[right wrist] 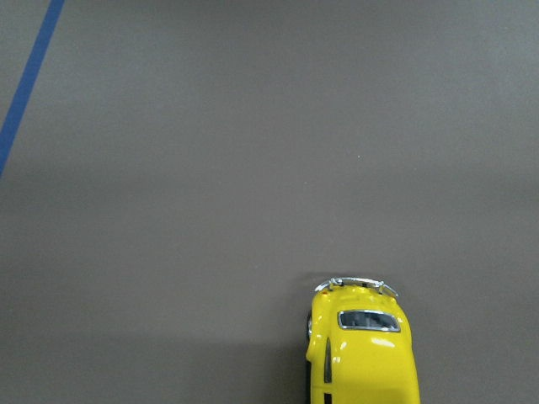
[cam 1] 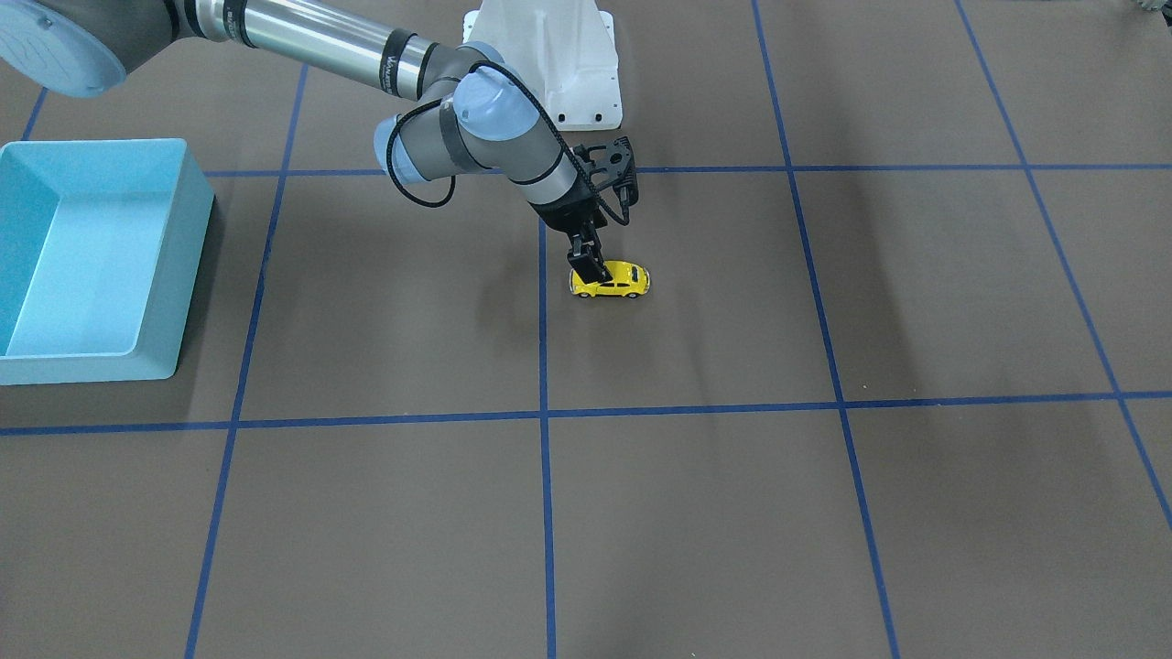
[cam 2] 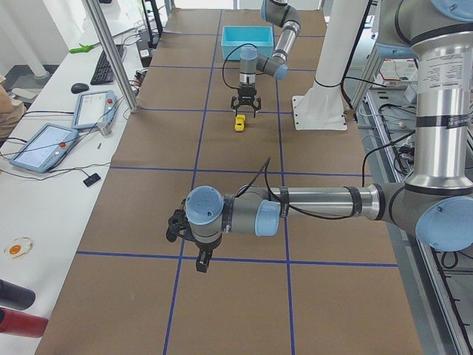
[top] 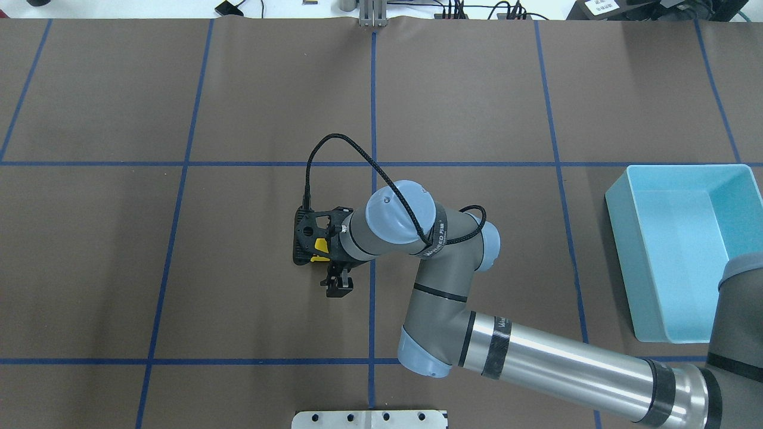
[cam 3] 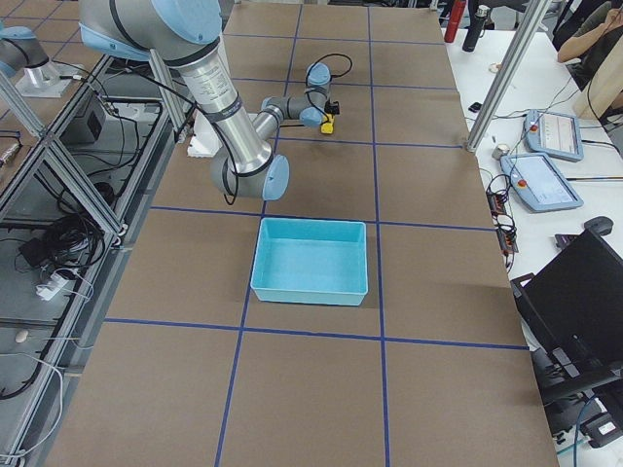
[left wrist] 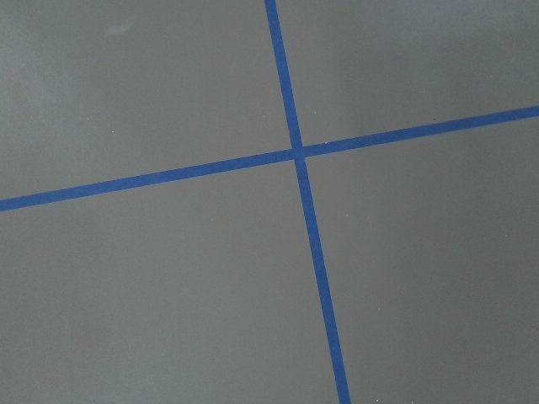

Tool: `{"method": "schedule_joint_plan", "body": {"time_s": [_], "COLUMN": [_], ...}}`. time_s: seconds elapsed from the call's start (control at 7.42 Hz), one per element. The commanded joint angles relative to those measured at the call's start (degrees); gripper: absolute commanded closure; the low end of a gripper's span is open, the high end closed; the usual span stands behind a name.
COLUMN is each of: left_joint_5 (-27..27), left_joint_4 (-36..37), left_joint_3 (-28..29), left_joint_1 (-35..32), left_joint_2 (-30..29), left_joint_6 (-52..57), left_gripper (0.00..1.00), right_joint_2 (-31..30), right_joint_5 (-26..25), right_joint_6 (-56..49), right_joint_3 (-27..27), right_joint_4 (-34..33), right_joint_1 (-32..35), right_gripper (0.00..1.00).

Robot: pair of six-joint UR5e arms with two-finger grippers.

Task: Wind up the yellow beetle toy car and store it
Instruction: 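Lower the right gripper around the car and close it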

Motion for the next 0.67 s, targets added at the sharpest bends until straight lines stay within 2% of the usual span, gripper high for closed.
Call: {"method": "schedule_joint_plan", "body": {"time_s": [0.0, 0.13, 0.54], "left_joint_5": [0.0, 0.0, 0.0], "left_joint_4": [0.0, 0.0, 0.0], "left_joint_3": [-0.03, -0.03, -0.03], "left_joint_1": [0.0, 0.0, 0.0], "left_joint_2": [0.0, 0.0, 0.0], "left_joint_6": [0.0, 0.0, 0.0], "left_gripper": [0.0, 0.0, 0.0], "right_joint_2": [0.71, 2.19, 2.47], "right_joint_5": [-0.22, -0.31, -0.31], "right_joint_6": [0.12, 0.29, 0.73], "right_joint_3": [-2.05, -4.85, -5.67], "right_joint_4": [1.72, 3.31, 3.41], "right_joint_1": [0.0, 0.0, -0.09], "right_gripper": [0.01, 0.01, 0.02]}}
